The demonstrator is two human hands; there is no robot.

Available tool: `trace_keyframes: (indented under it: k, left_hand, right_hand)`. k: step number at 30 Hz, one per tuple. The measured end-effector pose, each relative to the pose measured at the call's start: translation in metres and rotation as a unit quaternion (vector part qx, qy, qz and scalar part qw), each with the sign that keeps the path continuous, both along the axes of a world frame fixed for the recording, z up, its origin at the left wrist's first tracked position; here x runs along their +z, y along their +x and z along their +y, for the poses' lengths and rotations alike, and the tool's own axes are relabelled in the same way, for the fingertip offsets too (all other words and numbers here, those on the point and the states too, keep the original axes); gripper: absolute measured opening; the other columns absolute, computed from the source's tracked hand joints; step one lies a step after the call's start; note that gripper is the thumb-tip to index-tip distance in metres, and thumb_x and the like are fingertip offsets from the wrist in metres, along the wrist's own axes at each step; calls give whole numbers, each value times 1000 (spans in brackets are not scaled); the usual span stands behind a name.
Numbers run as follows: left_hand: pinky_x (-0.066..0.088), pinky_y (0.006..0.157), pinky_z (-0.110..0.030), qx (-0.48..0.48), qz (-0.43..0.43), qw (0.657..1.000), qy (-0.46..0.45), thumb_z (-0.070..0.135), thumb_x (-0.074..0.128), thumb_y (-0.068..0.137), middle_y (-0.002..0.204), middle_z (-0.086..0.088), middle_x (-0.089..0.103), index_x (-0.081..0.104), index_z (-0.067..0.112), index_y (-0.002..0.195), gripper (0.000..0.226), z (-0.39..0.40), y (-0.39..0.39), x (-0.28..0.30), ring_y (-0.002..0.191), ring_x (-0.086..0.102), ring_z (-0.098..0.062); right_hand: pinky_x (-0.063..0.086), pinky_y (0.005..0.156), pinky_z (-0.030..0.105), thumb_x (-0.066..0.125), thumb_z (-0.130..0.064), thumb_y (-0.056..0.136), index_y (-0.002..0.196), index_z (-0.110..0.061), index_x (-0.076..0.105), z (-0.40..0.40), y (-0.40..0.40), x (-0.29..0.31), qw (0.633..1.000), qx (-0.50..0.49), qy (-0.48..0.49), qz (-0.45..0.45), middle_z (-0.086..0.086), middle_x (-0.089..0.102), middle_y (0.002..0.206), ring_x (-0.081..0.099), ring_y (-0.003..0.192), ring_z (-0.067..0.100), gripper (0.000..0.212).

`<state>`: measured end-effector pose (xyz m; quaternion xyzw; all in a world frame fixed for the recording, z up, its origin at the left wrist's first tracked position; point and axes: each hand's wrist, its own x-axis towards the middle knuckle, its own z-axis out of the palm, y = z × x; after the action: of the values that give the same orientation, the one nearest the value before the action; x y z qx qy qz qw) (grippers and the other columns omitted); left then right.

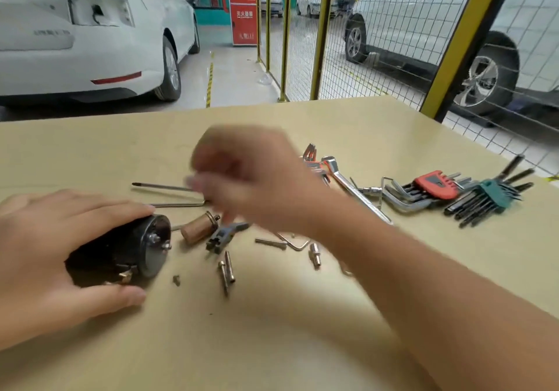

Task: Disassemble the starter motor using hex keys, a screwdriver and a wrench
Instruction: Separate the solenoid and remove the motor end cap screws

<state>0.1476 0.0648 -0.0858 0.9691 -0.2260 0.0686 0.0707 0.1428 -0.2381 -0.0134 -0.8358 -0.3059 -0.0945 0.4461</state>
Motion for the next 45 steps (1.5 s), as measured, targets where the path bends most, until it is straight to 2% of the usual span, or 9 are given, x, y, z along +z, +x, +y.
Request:
trace_keyframes:
  k: [2,7,13,16,23,30,35,39,45]
  left_hand:
    - [45,107,-56,-16,-5,1000,-25,84,85,41,146,23,53,49,54,147,117,2,0,-5,134,53,-18]
    - [47,103,-58,-22,-25,999,-24,79,86,47,140,17,59,56,41,145,109,1,-4,-1,128,58,-22]
    - [49,97,-60,-50,-50,997,-21,87,77,51,135,19,60,54,45,143,104,-4,-11,8,120,60,-23]
    - [51,90,-59,-70,-61,995,-34,95,66,59,136,34,53,51,53,141,94,-9,-21,17,116,61,-14]
    - [51,85,-57,-95,-76,992,-41,98,59,63,140,43,47,42,64,142,88,-13,-27,25,114,60,-8]
    - [51,84,-59,-94,-71,992,-37,97,62,60,140,40,49,43,63,143,91,-8,-23,23,113,62,-8]
    - [50,85,-61,-88,-66,993,-39,99,61,58,141,38,50,44,63,144,94,-3,-18,16,117,60,-6]
    - [51,86,-61,-93,-65,993,-34,98,62,57,141,35,51,44,62,144,96,0,-15,13,120,60,-8]
    - [51,79,-57,-97,-74,992,-34,98,62,58,139,39,50,43,64,143,93,-4,-19,17,113,58,-4]
  right_hand:
    - [60,59,34,78,-6,86,83,-7,67,-45,15,23,996,-37,-83,-17,1,71,76,71,64,14,11]
    - [61,54,32,83,-6,80,80,-14,70,-119,47,17,923,-184,-314,126,5,74,66,73,53,15,15]
    - [56,51,28,89,-6,71,88,-14,72,-127,58,6,895,-213,-329,214,7,77,75,75,57,20,26]
    - [54,57,30,96,-20,66,90,-21,69,-133,53,13,888,-224,-342,209,0,76,72,74,56,17,36]
    - [49,44,21,93,-21,68,79,-22,77,-124,40,10,824,-224,-462,239,6,75,68,69,47,17,19]
    - [63,64,33,89,-11,74,88,-3,75,-104,31,12,765,-256,-511,297,8,74,61,73,52,20,22]
    - [65,66,38,75,-11,83,82,-1,72,-95,20,8,747,-294,-533,268,8,73,58,73,51,23,10]
    - [58,44,30,45,2,79,74,-1,65,-99,10,-6,753,-314,-536,215,9,67,49,68,41,24,20]
    - [36,39,20,47,-5,77,73,-11,55,-108,4,-17,750,-358,-535,149,9,58,64,56,45,20,11]
